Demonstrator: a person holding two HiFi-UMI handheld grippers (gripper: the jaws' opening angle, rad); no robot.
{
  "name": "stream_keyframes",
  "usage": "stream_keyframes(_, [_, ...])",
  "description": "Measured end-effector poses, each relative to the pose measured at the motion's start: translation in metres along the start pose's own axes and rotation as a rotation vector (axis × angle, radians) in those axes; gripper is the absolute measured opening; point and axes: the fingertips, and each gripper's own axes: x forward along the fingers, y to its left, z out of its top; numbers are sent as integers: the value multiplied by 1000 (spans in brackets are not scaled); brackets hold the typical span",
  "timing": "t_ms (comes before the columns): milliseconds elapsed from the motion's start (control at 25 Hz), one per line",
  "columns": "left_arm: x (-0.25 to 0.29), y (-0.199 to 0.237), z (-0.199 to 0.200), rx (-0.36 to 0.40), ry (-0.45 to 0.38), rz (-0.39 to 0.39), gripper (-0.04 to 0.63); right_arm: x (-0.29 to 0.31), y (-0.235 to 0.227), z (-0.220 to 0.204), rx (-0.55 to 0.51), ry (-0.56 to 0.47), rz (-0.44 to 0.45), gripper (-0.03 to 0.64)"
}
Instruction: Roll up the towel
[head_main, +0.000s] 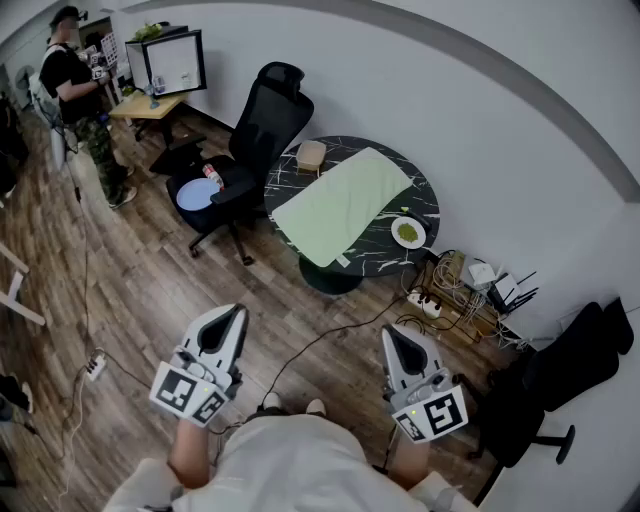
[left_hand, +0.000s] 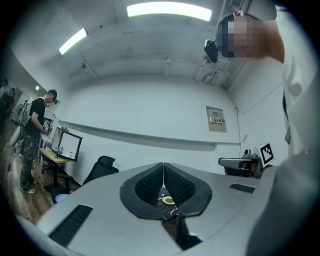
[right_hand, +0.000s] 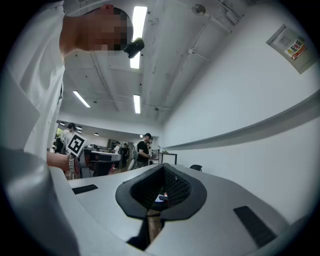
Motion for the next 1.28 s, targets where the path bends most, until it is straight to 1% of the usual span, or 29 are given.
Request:
stream_keyframes(520, [-1,-7,-5,-2,22,-16,3,2,7,-3,-9,14,25,-8])
stream_keyframes(680, [-1,-9,-4,31,19,-18,5,3,6,-1,-1,-20,11,-1])
stream_keyframes(720, [0,-10,-4,39,15,-19,72,3,5,-1,2,-24,8,160])
stream_keyframes(760, [1,-10,-4,46,10,-16,214,4,4,-2,3,-26,-2,224])
stream_keyframes(800, [2,-9,-3,54,5,-6,304,4,3,-1,0,-28,-15,273])
stream_keyframes(920, [0,-2,0,71,-8,28,338,2,-3,0,-1,-38,-59,325])
stream_keyframes(1000, [0,1,1,70,-12,39,348,0,-9,2,2,-47,-81,341])
stream_keyframes(1160, [6,2,2,65,-11,28,350,1,-16,7,-3,-62,-94,342])
stream_keyframes(1280, [6,0,-4,56,9,18,350,-1,-15,2,-6,-42,-96,342])
